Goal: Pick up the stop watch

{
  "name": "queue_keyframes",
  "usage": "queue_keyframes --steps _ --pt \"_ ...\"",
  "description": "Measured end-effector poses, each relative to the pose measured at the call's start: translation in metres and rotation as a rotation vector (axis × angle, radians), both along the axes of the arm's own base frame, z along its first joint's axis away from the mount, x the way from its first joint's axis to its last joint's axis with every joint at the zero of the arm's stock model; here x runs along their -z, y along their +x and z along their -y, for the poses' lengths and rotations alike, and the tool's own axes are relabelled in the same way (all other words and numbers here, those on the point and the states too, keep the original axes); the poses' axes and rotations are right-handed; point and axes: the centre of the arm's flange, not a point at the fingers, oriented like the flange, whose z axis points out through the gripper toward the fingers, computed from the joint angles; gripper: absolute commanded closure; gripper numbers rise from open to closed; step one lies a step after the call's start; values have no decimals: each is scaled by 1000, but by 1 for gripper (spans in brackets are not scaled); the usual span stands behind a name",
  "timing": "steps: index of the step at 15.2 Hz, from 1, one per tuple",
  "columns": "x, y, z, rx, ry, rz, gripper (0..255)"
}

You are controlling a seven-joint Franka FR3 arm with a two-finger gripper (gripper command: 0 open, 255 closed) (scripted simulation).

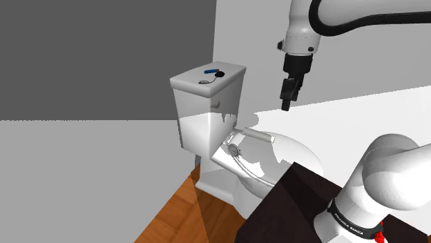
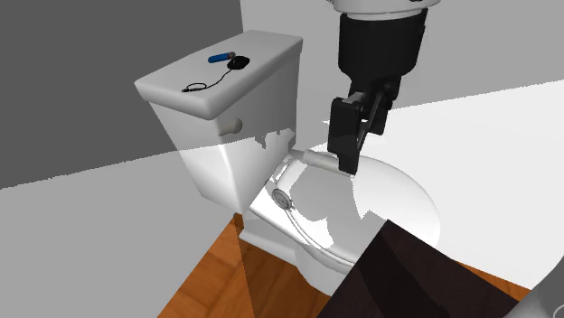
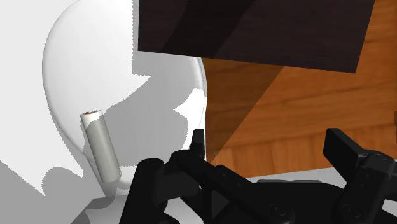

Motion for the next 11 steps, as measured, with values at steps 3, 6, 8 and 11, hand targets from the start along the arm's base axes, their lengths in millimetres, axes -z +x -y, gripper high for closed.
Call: queue_keyframes --steps 3,6,8,11 --pt "14 7 4 3 1 1 0" --pt "45 25 13 10 3 5 0" --pt "67 36 18 15 5 9 0" --pt "101 53 27 22 7 15 0"
